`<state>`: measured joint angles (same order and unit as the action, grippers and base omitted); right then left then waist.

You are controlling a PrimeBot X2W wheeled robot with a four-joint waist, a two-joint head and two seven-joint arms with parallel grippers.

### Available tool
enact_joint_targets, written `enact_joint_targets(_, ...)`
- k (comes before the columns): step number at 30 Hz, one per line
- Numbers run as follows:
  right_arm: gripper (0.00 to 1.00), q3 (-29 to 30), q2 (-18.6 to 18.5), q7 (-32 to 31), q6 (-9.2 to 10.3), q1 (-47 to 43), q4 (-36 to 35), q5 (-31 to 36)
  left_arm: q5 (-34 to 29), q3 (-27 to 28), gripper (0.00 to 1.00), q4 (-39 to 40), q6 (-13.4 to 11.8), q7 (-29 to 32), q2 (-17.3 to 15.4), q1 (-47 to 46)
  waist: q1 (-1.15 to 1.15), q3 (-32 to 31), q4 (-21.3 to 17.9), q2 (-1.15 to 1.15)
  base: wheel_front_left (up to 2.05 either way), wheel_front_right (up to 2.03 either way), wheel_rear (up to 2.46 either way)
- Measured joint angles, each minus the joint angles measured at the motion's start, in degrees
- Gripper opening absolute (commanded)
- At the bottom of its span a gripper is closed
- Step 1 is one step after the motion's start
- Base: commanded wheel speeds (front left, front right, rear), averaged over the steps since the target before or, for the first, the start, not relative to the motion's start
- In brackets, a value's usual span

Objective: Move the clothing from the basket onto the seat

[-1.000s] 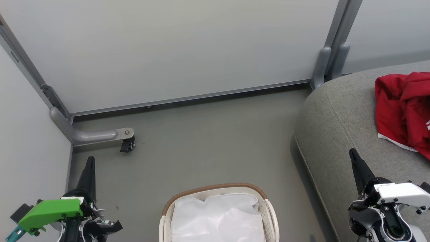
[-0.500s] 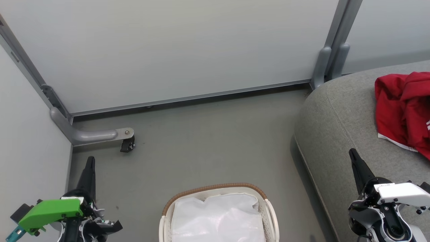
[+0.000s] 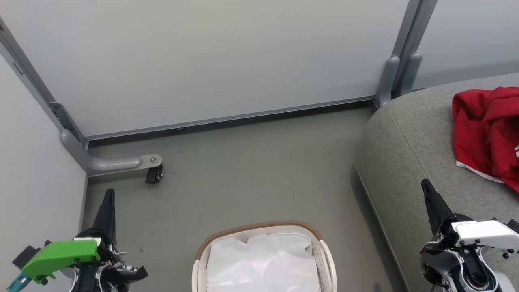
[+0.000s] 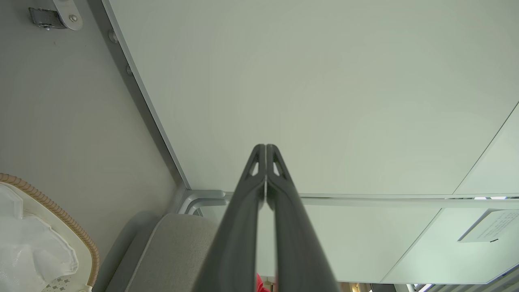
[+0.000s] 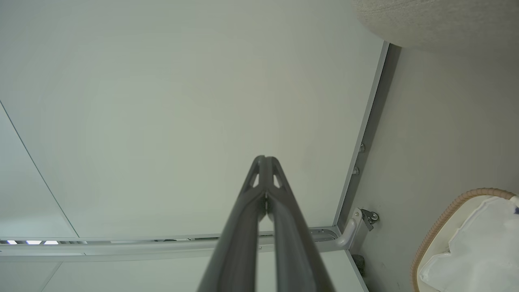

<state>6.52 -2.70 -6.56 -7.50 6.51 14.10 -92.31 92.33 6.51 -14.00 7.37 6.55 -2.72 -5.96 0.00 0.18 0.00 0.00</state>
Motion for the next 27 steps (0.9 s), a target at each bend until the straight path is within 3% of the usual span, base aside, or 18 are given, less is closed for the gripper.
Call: enact_joint_targets(27,0.00,0.0,0.0,0.0,0.00,0.0,0.0,0.0,0.0,0.0,0.00,0.0,0.0,0.0,0.0,0.0,0.00,0.0,0.0,0.00,0.00,0.00,0.00)
